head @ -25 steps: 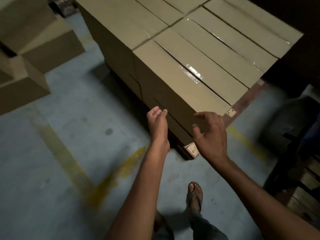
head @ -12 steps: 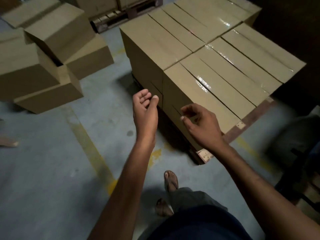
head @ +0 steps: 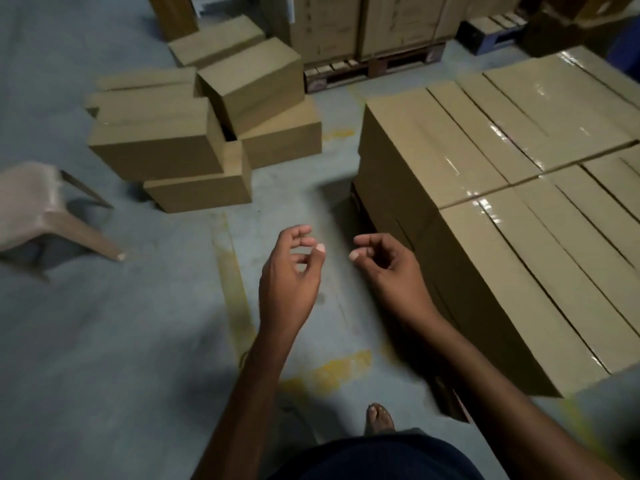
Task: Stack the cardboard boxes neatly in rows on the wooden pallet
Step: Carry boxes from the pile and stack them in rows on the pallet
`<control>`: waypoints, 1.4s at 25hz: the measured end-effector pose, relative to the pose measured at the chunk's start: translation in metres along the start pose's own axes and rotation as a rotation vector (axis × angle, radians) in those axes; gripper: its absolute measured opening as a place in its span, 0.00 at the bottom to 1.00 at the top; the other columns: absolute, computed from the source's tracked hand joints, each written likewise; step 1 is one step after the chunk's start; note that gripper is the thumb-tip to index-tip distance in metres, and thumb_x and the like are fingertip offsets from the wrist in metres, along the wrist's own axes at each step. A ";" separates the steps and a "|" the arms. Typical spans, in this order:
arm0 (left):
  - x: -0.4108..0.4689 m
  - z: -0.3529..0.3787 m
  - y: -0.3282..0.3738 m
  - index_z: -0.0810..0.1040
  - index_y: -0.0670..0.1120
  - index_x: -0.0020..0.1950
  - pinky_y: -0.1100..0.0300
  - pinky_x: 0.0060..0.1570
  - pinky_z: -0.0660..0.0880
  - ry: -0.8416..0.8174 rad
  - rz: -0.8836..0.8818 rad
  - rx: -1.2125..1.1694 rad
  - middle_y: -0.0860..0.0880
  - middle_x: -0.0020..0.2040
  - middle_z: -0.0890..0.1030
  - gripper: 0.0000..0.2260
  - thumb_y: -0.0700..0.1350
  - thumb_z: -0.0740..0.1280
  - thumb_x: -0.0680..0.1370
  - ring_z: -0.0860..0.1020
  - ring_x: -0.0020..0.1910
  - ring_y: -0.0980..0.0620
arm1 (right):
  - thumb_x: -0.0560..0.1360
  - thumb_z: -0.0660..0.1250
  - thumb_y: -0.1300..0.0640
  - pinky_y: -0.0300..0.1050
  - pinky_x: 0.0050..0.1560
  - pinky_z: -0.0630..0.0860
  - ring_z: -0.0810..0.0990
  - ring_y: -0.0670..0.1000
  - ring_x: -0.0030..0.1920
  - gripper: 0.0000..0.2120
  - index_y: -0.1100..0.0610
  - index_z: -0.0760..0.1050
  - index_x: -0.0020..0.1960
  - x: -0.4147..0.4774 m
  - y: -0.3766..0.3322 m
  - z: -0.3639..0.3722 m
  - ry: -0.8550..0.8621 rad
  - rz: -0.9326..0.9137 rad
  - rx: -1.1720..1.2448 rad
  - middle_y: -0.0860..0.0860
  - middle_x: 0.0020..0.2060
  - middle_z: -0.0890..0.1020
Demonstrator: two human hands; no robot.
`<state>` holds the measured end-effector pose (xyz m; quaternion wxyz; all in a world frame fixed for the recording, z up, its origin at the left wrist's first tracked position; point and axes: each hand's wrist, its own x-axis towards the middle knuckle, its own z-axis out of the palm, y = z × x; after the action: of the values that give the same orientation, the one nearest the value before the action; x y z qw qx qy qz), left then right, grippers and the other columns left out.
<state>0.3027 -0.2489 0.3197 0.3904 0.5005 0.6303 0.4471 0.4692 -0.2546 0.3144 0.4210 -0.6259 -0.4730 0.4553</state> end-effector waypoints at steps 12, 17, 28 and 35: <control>0.231 -0.260 -0.054 0.78 0.54 0.61 0.66 0.52 0.78 0.092 -0.072 -0.046 0.58 0.53 0.83 0.12 0.52 0.73 0.78 0.82 0.52 0.60 | 0.78 0.71 0.55 0.52 0.43 0.82 0.82 0.42 0.46 0.10 0.47 0.79 0.58 0.144 -0.099 0.295 -0.022 -0.153 -0.259 0.41 0.45 0.83; 0.335 -0.302 -0.079 0.78 0.54 0.61 0.74 0.45 0.74 0.141 -0.065 -0.025 0.60 0.53 0.82 0.14 0.55 0.73 0.78 0.81 0.50 0.62 | 0.80 0.69 0.51 0.52 0.49 0.82 0.80 0.41 0.49 0.13 0.46 0.76 0.64 0.238 -0.125 0.368 -0.039 -0.291 -0.518 0.37 0.50 0.80; 0.654 -0.335 -0.145 0.68 0.59 0.71 0.75 0.44 0.73 0.089 -0.072 0.125 0.63 0.58 0.78 0.19 0.53 0.68 0.81 0.78 0.51 0.69 | 0.80 0.67 0.44 0.48 0.54 0.80 0.77 0.47 0.60 0.25 0.45 0.65 0.74 0.546 -0.152 0.519 -0.146 -0.290 -0.813 0.45 0.62 0.79; 0.841 -0.330 -0.234 0.67 0.53 0.73 0.74 0.44 0.74 0.249 -0.256 -0.040 0.51 0.63 0.78 0.29 0.66 0.61 0.77 0.82 0.59 0.49 | 0.81 0.61 0.35 0.55 0.65 0.74 0.71 0.54 0.71 0.33 0.46 0.56 0.80 0.745 -0.125 0.624 -0.433 -0.200 -1.009 0.52 0.73 0.73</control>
<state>-0.2365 0.4948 0.1562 0.3727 0.3491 0.7233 0.4648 -0.0580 0.5565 0.1623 0.0037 -0.5939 -0.7652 0.2485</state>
